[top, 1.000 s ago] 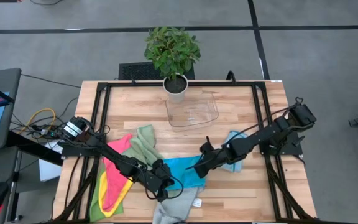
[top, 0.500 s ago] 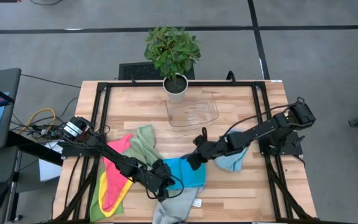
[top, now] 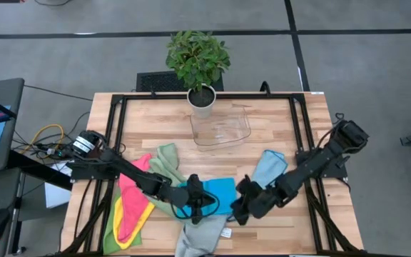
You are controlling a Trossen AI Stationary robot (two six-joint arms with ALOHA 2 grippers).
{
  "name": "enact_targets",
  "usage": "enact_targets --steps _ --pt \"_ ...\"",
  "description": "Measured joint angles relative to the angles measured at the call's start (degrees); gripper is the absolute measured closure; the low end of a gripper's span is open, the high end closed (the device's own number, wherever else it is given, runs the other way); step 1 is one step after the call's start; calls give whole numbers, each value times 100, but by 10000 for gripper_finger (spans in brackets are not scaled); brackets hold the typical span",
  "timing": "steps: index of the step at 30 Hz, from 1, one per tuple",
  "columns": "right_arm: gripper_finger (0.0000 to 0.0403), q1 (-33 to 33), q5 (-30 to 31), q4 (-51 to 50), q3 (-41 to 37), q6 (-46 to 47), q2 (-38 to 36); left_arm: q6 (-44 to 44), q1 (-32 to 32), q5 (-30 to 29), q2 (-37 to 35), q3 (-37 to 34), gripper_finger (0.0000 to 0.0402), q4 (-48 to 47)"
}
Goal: Fold microfiber towels
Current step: Fold the blue microfiber cloth
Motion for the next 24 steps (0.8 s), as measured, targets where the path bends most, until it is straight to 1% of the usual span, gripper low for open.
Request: enact_targets --steps 2,5,7,10,13,18,22,24 --pt "324 115 185 -103 -9 48 17 202 113 196 170 68 382 103" --pt "325 245 474 -284 -15 253 10 284 248 261 448 203 387 97" --pt "327 294 485 -552 -38 383 17 185 350 432 651 257 395 67" --pt "327 330 476 -383 -31 439 171 53 458 823 950 418 400 92" --pt "327 408 475 -67 -8 435 279 -123 479 1051 1076 501 401 40" --pt "328 555 531 -162 -33 731 607 -185 469 1303 1089 492 401 -171" --pt "328 564 480 -22 -33 878 850 -256 408 1295 1089 492 401 -401" --pt "328 599 432 -18 -33 899 857 -288 402 1289 1089 492 401 -510"
